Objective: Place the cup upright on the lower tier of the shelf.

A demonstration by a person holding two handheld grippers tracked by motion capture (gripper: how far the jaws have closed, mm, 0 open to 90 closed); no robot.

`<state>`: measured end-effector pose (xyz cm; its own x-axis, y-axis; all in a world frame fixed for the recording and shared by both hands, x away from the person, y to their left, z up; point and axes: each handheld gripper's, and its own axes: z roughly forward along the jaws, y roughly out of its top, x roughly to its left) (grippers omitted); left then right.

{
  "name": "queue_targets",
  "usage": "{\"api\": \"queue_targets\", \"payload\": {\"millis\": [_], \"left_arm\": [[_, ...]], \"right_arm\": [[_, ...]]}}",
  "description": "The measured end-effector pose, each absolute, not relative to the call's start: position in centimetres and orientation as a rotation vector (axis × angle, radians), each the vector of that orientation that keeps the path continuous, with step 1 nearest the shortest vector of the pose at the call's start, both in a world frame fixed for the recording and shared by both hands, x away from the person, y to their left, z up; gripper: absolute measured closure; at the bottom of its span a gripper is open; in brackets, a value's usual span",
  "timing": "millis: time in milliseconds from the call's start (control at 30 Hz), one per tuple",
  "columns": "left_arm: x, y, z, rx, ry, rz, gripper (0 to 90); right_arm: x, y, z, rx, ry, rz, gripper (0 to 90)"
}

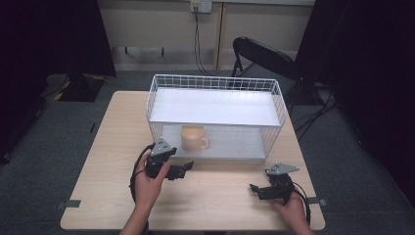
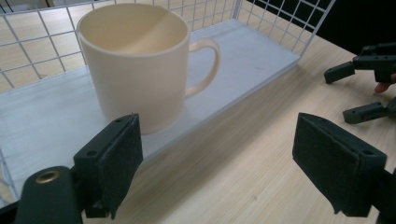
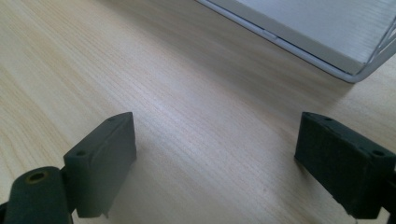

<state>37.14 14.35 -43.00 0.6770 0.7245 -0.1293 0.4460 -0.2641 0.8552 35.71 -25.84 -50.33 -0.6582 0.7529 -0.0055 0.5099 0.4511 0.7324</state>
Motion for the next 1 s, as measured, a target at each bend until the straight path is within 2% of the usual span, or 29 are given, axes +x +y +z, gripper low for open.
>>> {"api": "queue_targets", "payload": {"millis": [433,1000], "left_arm": [[36.6,16.0,-43.7,1.901,0.923,0.327,15.9],[35.5,19.0,-46.3,1.939,0.958,0.306,15.9]], "right_arm": [[35.7,-25.8,-50.3,1.076,2.376,1.032,11.8],[35.7,-25.8,-50.3,1.076,2.376,1.030,11.8]]}}
